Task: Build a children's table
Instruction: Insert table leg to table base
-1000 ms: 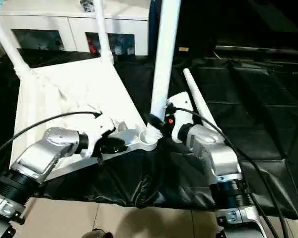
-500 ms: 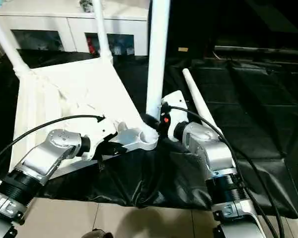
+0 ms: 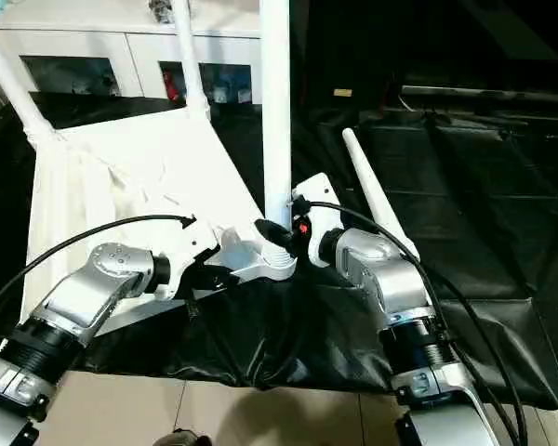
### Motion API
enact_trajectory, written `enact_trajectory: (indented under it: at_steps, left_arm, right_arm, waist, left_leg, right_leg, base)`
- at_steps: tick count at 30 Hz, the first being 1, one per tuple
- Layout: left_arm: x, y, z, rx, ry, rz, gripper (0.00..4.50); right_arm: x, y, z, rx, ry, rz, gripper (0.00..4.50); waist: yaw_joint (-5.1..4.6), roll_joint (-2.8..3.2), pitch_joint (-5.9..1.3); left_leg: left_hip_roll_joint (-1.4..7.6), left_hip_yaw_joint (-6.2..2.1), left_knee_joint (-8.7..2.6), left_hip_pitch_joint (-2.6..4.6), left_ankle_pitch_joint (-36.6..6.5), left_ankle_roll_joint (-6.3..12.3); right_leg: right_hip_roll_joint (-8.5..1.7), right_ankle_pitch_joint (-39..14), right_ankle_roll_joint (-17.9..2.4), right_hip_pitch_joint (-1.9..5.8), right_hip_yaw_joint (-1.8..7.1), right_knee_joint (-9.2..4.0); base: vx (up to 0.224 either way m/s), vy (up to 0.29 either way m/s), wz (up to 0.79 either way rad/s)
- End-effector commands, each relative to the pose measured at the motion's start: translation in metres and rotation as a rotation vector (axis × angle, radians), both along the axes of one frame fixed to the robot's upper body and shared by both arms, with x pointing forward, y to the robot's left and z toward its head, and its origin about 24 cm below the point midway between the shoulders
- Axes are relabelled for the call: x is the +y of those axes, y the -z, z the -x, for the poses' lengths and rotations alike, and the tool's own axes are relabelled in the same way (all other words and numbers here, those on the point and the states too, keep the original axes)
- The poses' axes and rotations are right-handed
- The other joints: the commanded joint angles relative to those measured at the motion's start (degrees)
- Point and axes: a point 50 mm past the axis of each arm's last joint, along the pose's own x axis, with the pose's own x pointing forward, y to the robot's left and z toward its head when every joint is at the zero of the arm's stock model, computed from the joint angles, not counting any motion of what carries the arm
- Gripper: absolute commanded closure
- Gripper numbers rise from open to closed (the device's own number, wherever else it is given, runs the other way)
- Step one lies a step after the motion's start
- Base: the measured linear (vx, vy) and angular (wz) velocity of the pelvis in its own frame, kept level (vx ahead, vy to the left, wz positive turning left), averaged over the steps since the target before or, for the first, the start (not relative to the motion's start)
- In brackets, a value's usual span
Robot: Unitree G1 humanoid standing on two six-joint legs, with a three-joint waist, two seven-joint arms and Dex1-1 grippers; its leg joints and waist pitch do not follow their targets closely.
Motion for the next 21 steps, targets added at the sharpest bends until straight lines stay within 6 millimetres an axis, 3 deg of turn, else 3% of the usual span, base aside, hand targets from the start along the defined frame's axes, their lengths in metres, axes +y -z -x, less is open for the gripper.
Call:
enact_trajectory:
  at_steps: [1,11,21]
  left_arm:
    - [-0.001,-0.013,-0.008,-0.057,-0.036,0.086,4.5]
    - [-0.004,-0.013,-0.009,-0.057,-0.043,0.097,4.5]
    - [-0.004,-0.012,-0.011,-0.054,-0.052,0.088,4.5]
  right_arm:
    - [-0.002,0.003,-0.004,0.008,0.021,0.012,2.62]
    - [-0.013,0.009,-0.008,0.042,0.071,-0.056,2.62]
    - [-0.037,0.031,0.002,0.085,0.162,-0.116,2.62]
  waist:
    - [-0.25,-0.34,-4.29]
    - [-0.19,-0.34,-4.46]
    - [0.0,-0.13,-4.5]
  left_leg:
    - [2.22,-0.95,-4.11,1.61,-15.6,-1.05]
    - [2.3,-0.9,-4.07,1.59,-14.7,-0.29]
    - [2.28,-0.83,-4.09,1.64,-15.0,0.24]
  right_leg:
    - [-4.46,-18.6,-9.0,2.05,3.17,-5.03]
    - [-4.47,-17.5,-9.4,2.06,3.22,-4.96]
    - [-4.47,-18.1,-9.1,2.05,3.16,-5.2]
  base:
    - [0.0,0.0,0.0]
    - [0.0,0.0,0.0]
    - [0.0,0.0,0.0]
